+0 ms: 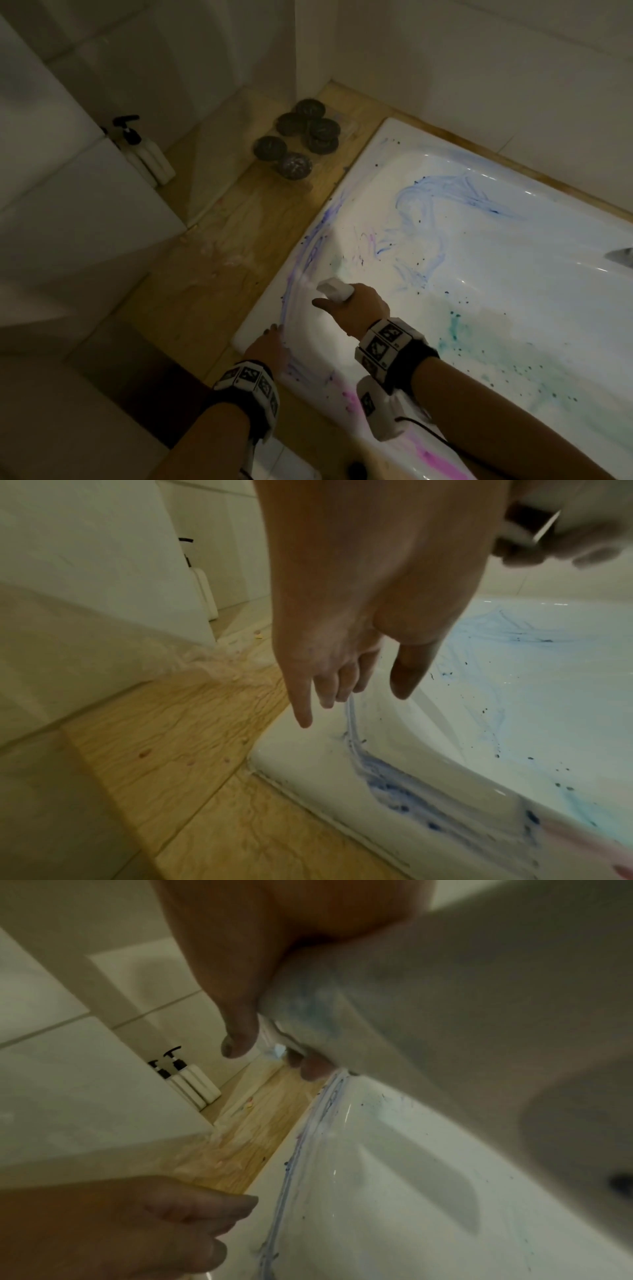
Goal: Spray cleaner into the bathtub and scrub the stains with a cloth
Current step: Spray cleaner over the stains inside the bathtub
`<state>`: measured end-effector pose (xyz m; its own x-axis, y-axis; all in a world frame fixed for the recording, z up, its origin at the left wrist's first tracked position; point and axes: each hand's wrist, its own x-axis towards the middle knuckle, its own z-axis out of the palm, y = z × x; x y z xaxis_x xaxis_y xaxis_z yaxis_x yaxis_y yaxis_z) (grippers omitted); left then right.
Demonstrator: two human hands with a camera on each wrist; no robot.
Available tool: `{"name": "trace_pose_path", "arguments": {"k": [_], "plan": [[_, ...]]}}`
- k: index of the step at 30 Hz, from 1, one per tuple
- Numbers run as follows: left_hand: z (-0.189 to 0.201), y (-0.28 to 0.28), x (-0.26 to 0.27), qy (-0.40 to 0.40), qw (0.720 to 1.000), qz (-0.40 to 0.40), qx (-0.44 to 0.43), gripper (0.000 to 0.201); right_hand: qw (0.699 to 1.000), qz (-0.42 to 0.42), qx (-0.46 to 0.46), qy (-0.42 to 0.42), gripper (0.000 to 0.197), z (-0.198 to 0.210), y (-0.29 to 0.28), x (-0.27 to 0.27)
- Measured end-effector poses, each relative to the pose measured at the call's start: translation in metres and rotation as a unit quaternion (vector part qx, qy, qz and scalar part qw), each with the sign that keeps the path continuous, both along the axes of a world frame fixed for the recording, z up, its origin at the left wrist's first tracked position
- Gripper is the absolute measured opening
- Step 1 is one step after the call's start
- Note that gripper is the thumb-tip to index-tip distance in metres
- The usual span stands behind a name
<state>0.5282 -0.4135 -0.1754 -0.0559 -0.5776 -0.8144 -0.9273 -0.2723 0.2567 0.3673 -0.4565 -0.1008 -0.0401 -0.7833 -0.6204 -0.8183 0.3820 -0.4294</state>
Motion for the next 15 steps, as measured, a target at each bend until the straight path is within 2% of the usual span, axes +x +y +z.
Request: {"name": "trace_pose_path", "arguments": {"k": [2,6,8,10,13,15], "plan": [[-0.004,-0.007,0.0,-0.006,1.0,-0.019,0.011,0.056,1.0,0.01,-0.01,-0.003,0.041,0.0,-0.003,-0.004],[-0.015,-0.021,0.001,-0.019,0.998,-0.06,0.019,0.062,0.997,0.026,-0.028,-0.066,0.042,-0.005,-0.01,-0.012],[-0.02,-0.036,0.003,-0.039,0.996,-0.076,-0.003,0.064,0.998,0.002,-0.031,-0.058,0.037,-0.011,-0.015,-0.016],[-0.027,-0.048,0.004,-0.069,0.993,-0.088,-0.022,0.065,0.999,-0.01,-0.033,-0.028,0.04,-0.017,-0.021,-0.018],[-0.04,-0.041,0.001,-0.078,0.994,-0.075,-0.002,0.072,0.998,-0.015,-0.046,-0.043,0.044,-0.024,-0.03,-0.024],[-0.048,-0.029,0.0,-0.079,0.995,-0.065,-0.006,0.081,0.994,0.035,-0.055,-0.085,0.048,-0.029,-0.032,-0.029]]}}
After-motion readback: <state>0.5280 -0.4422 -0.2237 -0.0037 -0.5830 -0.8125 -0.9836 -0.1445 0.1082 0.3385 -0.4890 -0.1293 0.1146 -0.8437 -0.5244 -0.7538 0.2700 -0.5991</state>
